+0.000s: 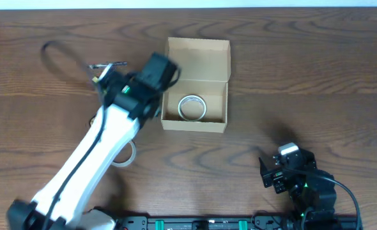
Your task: Pack container
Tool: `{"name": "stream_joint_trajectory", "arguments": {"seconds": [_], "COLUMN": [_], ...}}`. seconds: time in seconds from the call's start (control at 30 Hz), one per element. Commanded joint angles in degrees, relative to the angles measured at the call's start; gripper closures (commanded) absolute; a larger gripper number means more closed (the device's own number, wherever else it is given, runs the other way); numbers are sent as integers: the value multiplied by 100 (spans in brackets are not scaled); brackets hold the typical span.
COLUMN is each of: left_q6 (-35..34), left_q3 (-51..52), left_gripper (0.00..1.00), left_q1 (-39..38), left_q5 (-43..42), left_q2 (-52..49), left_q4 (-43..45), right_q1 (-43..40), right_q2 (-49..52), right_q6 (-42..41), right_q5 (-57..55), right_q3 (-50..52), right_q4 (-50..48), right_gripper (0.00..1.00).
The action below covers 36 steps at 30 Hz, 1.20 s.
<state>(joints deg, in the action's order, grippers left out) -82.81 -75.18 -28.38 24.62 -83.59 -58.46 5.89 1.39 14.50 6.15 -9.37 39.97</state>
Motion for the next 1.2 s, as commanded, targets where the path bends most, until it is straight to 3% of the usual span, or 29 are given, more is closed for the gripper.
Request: {"name": "stream_joint_trajectory", "arguments": {"seconds": [0.0, 0.07, 0.1, 0.17, 0.27, 0.43, 0.77, 0.87, 1.03, 1.17], "left_q6": [-1515, -2430, -2817, -3403, -3657, -3657, -3657, -3657, -3648, -3589], "left_q3": [1176, 2037, 2400, 3069, 3722, 4135, 4236, 4236, 4234, 4234], "left_gripper": [48, 42, 30, 27, 24, 3, 4, 0, 23, 32], "left_q1": [61, 61, 61, 68, 68, 68, 293, 382, 710, 981], "left_q5": [48, -271, -505, -914, -1123, -1108, -1082, -1154, -1580, -1947], "left_q2": [468, 903, 1071, 1381, 1611, 1611, 1014, 743, 382, 229], "left_q4": [11, 72, 111, 291, 680, 1130, 1499, 1773, 2020, 2024], "right_q1": [-46, -46, -46, -46, -46, -46, -46, -46, -46, -46], "right_q2": [-37, -37, -37, -37, -37, -37, -37, -37, -37, -37], "right_q6": [-59, -59, -59, -59, -59, -59, -59, -59, -59, -59], "right_q5": [-15, -15, -15, -15, -15, -15, -15, -15, -15, -15], "right_q3": [15, 15, 15, 15, 15, 15, 15, 15, 15, 15], "right_q4": [13, 11, 11, 11, 13, 13, 13, 13, 13, 11], "right_gripper": [1, 1, 1, 1, 1, 1, 1, 1, 1, 1]}}
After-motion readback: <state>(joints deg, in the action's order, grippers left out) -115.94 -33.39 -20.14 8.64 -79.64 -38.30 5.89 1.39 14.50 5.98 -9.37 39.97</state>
